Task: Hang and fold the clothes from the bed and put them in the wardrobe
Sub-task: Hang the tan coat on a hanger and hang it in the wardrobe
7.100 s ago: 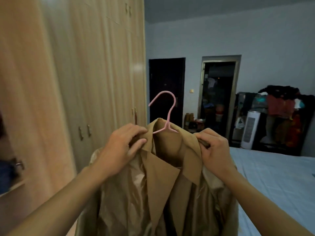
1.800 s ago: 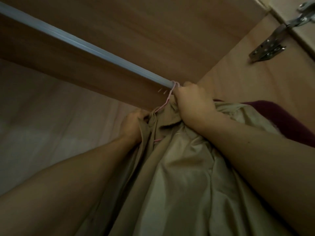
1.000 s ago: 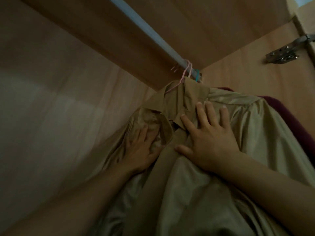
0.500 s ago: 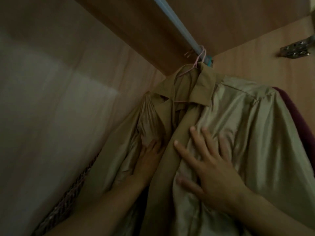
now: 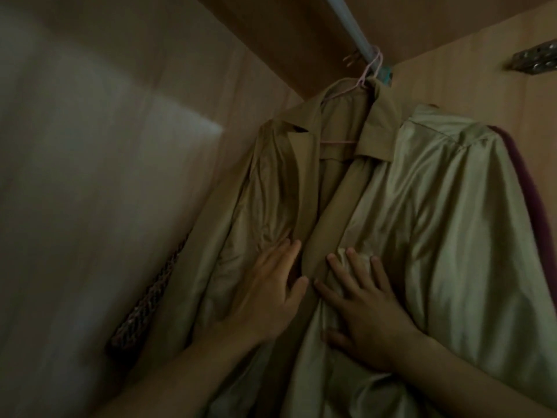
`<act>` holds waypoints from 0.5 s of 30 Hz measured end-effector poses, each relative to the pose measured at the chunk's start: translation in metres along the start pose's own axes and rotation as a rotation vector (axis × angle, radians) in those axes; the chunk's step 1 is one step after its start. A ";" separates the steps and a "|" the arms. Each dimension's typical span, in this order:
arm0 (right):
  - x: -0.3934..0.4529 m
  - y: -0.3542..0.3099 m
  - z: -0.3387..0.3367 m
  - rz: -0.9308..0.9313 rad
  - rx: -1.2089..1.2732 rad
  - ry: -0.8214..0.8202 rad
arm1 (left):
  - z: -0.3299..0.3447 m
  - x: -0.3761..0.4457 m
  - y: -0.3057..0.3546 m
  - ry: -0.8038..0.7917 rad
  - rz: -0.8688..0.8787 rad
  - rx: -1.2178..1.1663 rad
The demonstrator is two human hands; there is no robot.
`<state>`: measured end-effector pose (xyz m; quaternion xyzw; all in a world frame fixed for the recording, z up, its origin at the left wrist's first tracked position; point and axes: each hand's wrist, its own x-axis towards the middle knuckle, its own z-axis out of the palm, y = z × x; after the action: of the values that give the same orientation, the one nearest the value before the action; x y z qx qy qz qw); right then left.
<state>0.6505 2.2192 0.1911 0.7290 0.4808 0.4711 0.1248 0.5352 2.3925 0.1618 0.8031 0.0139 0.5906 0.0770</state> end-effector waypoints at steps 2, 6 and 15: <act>-0.004 -0.004 -0.005 0.014 0.008 0.014 | 0.007 -0.005 -0.003 -0.090 -0.039 0.066; -0.017 -0.013 -0.013 0.031 0.011 0.045 | 0.017 -0.019 0.003 -0.180 -0.084 0.090; -0.051 -0.035 -0.038 0.011 0.048 -0.003 | -0.001 -0.078 0.036 -0.160 -0.119 0.045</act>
<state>0.5945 2.1844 0.1598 0.7352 0.4875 0.4590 0.1055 0.5081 2.3480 0.0938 0.8470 0.0685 0.5186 0.0947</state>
